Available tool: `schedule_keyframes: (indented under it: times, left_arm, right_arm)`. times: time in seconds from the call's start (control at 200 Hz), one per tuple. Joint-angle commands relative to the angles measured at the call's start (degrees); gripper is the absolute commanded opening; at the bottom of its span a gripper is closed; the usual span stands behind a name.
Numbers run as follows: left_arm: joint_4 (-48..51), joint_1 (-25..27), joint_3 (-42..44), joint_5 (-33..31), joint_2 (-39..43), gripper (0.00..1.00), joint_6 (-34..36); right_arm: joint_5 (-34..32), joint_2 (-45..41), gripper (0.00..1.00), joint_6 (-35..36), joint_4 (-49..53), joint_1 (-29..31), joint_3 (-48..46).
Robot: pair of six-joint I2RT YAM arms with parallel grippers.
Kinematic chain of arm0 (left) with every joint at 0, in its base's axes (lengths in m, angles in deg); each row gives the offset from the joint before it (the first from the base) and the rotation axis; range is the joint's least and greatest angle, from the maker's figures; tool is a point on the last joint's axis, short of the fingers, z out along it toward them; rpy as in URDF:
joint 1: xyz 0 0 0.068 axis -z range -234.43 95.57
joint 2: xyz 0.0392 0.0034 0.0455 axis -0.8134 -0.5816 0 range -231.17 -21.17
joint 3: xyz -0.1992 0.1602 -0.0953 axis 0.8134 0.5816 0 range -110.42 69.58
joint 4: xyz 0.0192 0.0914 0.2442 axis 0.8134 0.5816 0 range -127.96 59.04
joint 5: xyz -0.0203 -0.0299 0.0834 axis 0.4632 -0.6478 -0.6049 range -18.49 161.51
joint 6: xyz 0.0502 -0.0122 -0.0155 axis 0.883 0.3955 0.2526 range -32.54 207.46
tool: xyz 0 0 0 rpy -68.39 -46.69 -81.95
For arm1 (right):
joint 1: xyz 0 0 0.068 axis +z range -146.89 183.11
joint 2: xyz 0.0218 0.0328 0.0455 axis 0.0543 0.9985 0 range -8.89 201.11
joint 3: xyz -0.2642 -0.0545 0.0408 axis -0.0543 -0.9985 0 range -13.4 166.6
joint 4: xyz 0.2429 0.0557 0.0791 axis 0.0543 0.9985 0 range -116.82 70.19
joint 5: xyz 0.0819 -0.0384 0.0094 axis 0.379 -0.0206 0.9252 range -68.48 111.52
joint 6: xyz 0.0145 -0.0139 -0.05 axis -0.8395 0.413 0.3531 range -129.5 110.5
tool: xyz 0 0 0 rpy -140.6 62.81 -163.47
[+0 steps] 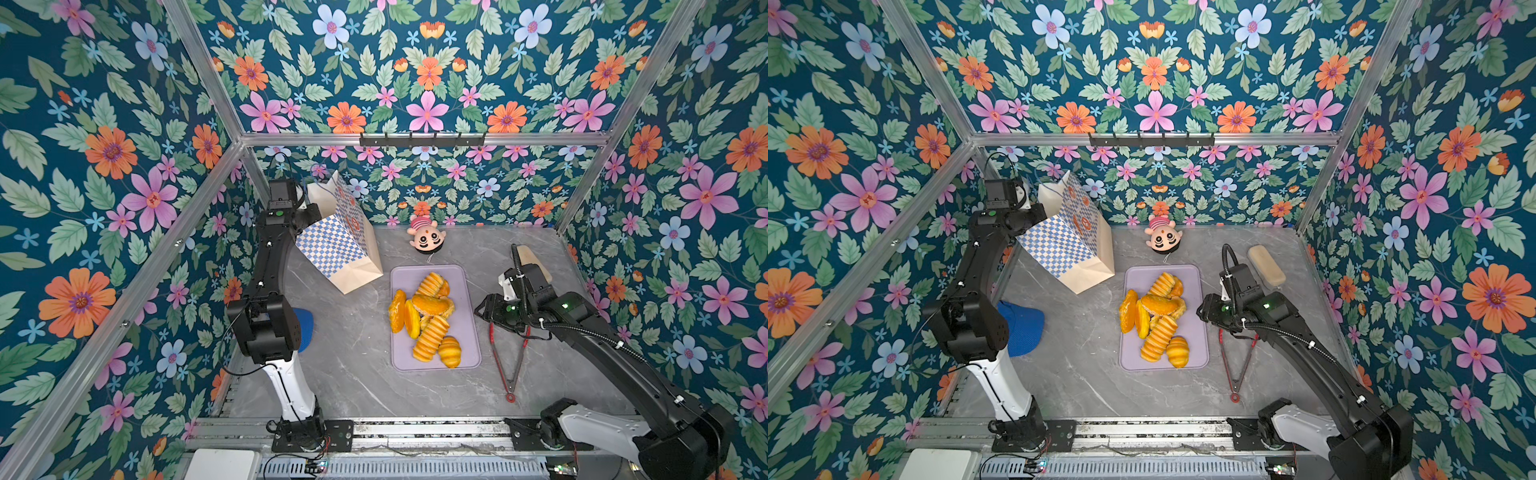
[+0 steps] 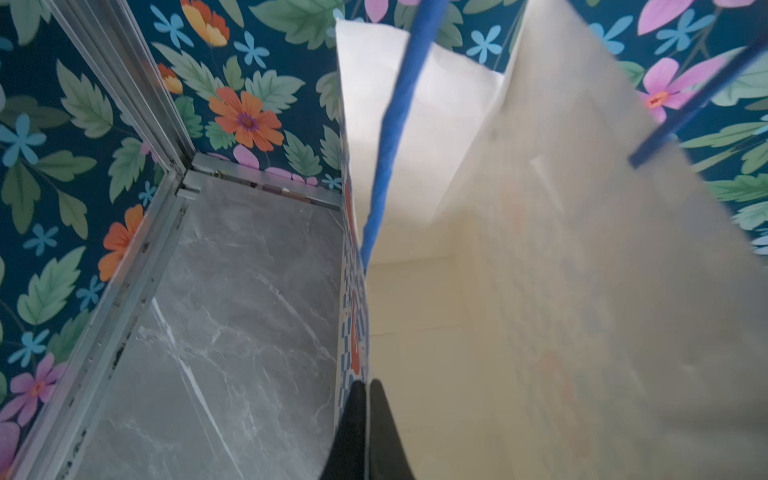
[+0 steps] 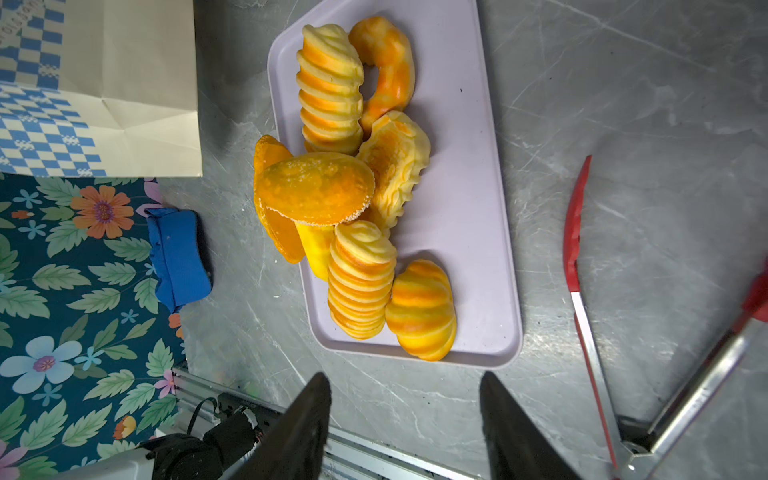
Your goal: Place the fake bread into the paper bag
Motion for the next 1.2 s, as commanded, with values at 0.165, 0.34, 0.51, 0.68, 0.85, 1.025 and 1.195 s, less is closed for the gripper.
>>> schedule_keyframes:
  times: [0.165,0.34,0.51,0.68,0.85,1.025,1.195]
  left_arm:
    - [-0.77,0.32,10.32,3.2,8.55,0.0,-0.42]
    - [2.34,0.56,15.27,2.04,14.38,0.0,2.3]
    - [4.7,1.08,20.61,-0.49,21.17,0.0,3.9]
    - [7.71,2.27,24.13,-3.37,26.32,0.0,4.84]
    - [8.69,3.59,28.17,-3.08,31.22,0.0,4.23]
    - [11.26,8.31,29.83,-10.04,32.77,0.0,4.84]
    - [12.75,12.06,29.73,-17.15,34.0,0.0,4.49]
  right_arm:
    - [-2.54,1.12,0.57,2.45,0.51,0.03,1.7]
    - [-2.89,2.03,0.57,3.61,0.48,0.02,2.55]
    - [-2.85,3.25,0.57,4.29,0.25,0.01,3.89]
    - [-2.55,3.7,0.57,4.52,-0.01,0.05,4.7]
    - [-2.63,3.17,0.57,4.6,-0.37,0.05,4.35]
    - [-2.98,3.16,0.57,4.78,-0.28,0.02,4.35]
    - [-3.76,2.8,0.57,4.96,0.43,0.01,4.12]
